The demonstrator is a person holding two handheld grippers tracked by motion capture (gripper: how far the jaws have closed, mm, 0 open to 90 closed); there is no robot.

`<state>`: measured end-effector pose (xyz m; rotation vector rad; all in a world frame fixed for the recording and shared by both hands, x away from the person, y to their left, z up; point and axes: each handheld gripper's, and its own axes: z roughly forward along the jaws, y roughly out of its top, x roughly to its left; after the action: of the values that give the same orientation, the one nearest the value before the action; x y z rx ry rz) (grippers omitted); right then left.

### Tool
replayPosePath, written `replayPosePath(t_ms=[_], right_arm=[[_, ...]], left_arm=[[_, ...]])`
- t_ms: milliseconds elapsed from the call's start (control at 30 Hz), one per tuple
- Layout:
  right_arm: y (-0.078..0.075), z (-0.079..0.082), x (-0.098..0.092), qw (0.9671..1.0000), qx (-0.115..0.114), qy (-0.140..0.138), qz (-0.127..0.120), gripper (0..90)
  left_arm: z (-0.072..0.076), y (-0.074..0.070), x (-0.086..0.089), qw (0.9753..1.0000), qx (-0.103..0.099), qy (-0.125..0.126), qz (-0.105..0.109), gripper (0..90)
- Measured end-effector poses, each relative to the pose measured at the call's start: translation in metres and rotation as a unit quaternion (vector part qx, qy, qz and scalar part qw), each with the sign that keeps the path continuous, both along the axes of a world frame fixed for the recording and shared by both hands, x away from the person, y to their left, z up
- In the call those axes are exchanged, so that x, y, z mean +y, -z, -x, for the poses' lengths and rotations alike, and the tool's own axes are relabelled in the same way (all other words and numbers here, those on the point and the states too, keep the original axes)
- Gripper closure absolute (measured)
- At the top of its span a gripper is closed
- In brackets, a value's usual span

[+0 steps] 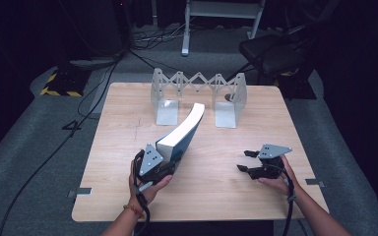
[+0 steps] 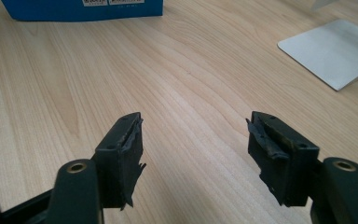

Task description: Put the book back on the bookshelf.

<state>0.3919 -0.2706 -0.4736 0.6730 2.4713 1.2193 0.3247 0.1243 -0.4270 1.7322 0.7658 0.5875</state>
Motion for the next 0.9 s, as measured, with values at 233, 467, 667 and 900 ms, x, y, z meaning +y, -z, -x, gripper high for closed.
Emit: replayPosePath(t_ms=[233, 467, 667, 900], right_arm=[[0.003, -0.002, -0.003, 1.0, 0.006, 0.001, 0.006, 35.9], [0.001, -0.003, -0.005, 1.0, -0.002, 0.002, -0.002, 35.8], [-0.005, -0.001, -0.006, 0.9996, -0.011, -0.014, -0.022, 34.5], [-0.013, 0.001, -0.002, 0.9979, -0.019, -0.042, -0.045, 32.5]], left_arm=[[-0.004, -0.004, 0.0, 0.9999, -0.003, 0.008, -0.006, 60.2], [-0.006, -0.011, -0.005, 0.9986, -0.008, 0.051, 0.012, 60.7], [-0.003, -0.014, -0.014, 0.9947, -0.002, 0.1, 0.027, 60.8], [0.003, -0.019, -0.034, 0.9839, -0.005, 0.176, 0.03, 60.7]])
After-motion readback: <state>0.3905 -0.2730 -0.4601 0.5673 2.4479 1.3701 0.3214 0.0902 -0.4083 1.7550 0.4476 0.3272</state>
